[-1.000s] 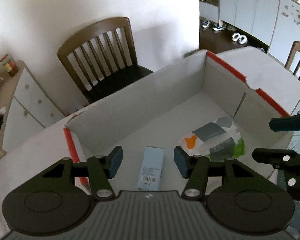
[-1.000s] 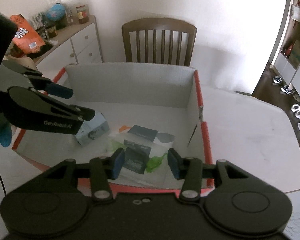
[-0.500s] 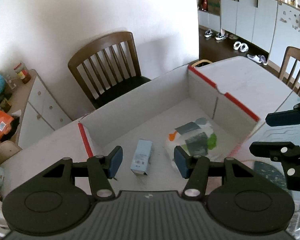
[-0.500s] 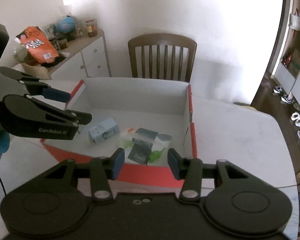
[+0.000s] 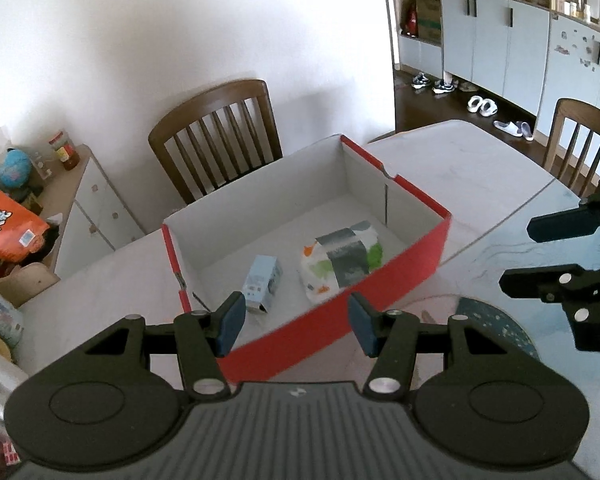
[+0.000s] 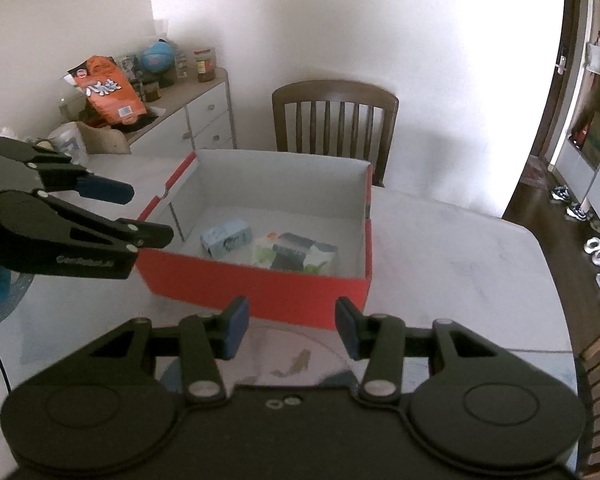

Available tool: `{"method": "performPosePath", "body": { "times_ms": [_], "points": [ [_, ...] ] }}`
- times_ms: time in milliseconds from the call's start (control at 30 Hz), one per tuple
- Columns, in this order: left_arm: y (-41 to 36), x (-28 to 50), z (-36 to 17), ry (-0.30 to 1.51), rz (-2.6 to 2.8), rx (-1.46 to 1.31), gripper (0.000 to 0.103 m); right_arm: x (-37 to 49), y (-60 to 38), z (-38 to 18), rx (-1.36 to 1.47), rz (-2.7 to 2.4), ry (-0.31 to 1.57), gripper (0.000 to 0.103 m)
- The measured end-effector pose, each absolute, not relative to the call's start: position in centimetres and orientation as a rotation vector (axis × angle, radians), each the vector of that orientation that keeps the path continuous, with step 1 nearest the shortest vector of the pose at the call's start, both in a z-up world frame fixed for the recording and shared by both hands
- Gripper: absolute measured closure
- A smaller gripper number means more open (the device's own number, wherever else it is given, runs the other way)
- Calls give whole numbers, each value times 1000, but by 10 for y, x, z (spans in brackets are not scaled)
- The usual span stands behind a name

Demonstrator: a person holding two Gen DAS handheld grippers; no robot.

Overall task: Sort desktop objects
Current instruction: 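Move both tools back over the pile of snacks on the table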

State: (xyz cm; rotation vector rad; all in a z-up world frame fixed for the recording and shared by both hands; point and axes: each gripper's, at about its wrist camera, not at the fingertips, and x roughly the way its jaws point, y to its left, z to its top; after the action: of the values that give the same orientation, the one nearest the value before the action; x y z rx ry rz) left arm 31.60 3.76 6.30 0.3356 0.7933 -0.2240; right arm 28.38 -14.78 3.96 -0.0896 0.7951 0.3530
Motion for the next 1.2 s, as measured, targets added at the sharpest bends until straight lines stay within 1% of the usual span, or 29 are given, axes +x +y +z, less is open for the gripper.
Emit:
{"method": "performPosePath", "body": {
  "times_ms": [200, 667, 1100, 1200],
  "points": [
    [33, 282, 64, 766, -230, 327, 48, 260, -160, 40, -100, 368, 796, 56],
    [18, 214, 51, 723, -212, 305, 48, 210, -184, 20, -122, 387, 810, 54],
    [27, 176, 27, 710, -187, 279, 48, 184, -193, -14, -85, 365, 876, 54],
    [29, 169, 18, 721, -182, 281, 48, 181, -192, -24, -80, 352, 895, 50]
  ]
}}
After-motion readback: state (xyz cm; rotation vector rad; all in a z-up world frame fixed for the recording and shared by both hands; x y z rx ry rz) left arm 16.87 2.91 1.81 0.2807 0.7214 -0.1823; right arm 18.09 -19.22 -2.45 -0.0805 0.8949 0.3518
